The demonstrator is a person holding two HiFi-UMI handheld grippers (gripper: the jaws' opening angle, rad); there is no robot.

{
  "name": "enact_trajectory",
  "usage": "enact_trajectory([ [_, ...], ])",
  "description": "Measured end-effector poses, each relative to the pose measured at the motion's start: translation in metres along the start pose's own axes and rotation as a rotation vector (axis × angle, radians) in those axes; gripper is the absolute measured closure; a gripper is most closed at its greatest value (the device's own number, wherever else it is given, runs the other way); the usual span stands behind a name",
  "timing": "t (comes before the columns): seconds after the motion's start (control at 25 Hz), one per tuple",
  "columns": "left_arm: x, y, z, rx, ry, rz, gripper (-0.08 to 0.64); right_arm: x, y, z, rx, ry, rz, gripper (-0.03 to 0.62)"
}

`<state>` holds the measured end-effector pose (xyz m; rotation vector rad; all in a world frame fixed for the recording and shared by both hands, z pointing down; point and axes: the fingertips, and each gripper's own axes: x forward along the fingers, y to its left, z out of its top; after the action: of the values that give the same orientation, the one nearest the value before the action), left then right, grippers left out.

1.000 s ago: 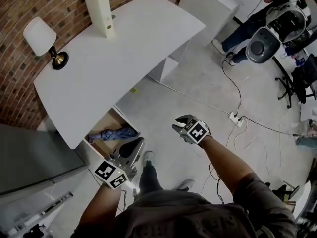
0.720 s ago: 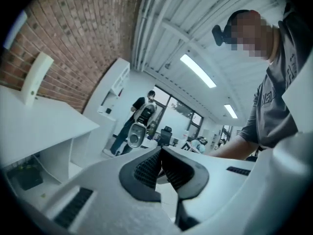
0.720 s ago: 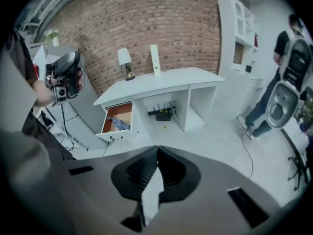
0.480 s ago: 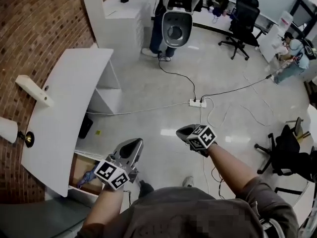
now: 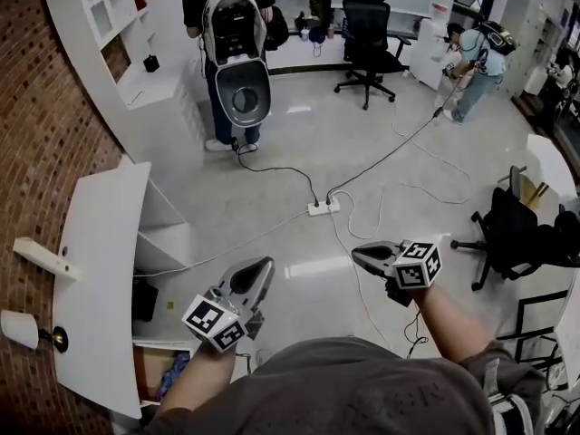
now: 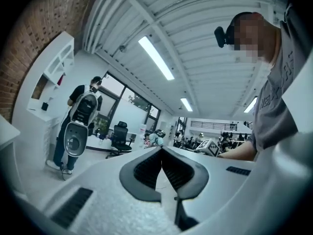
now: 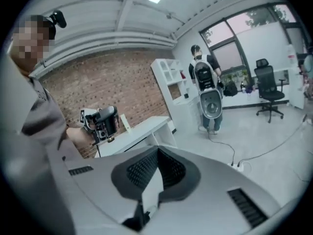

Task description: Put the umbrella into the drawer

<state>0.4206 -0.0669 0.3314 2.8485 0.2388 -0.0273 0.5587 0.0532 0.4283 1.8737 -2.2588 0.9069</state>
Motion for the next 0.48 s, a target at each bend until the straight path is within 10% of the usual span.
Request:
enact_trajectory([
  [0.48, 0.047, -0.027, 0.038, 0.114, 0.023, -0.06, 0.557, -0.091, -0.013, 0.07, -0.056, -0.332, -0.115, 0.601],
])
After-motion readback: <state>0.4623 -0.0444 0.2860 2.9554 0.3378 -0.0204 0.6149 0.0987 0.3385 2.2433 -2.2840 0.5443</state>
